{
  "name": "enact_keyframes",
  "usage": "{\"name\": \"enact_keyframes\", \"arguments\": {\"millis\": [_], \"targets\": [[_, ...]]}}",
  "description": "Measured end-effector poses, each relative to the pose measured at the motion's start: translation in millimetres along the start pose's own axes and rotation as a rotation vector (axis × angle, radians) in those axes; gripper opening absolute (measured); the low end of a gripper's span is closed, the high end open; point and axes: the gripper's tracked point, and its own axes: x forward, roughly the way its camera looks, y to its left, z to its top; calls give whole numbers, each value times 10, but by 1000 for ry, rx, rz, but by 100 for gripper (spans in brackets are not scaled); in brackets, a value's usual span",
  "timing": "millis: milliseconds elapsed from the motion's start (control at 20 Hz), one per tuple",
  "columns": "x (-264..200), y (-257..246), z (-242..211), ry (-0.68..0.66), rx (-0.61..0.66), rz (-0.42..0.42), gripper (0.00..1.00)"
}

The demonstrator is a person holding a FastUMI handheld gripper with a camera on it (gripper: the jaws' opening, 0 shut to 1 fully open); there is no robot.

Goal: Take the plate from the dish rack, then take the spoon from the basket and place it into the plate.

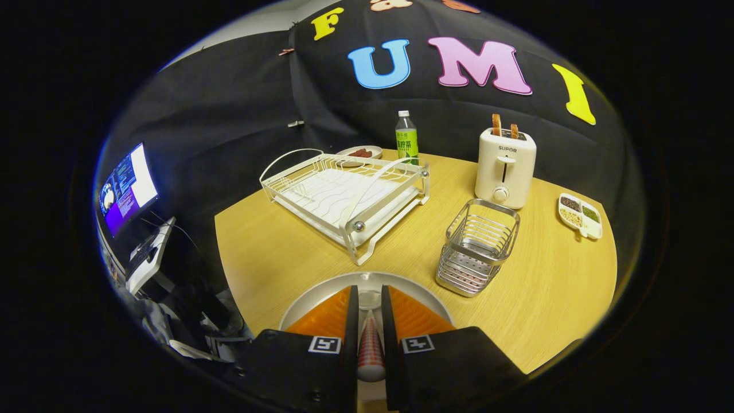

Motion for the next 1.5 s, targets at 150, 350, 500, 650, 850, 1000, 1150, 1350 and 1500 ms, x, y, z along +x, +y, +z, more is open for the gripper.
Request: {"name": "enact_keyframes", "arguments": {"millis": [150,350,500,650,850,1000,1150,1350,1500], "targets": [[-66,-25,72,19,50,-1,62],[-266,-138,539,-69,79,-78,99],[-499,-210,965,-148,94,-155,99],[-758,-252,1390,-241,99,-248,99],[-1110,-270,1830,-327,108,-397,99],[-1403,-243,2097,-400,118,-505,99],[-1636,-192,2241,-453,143,-587,99],[-1933,-166,2326,-518,202,-690,98],[-2143,-141,2324,-577,242,-759,98]]}}
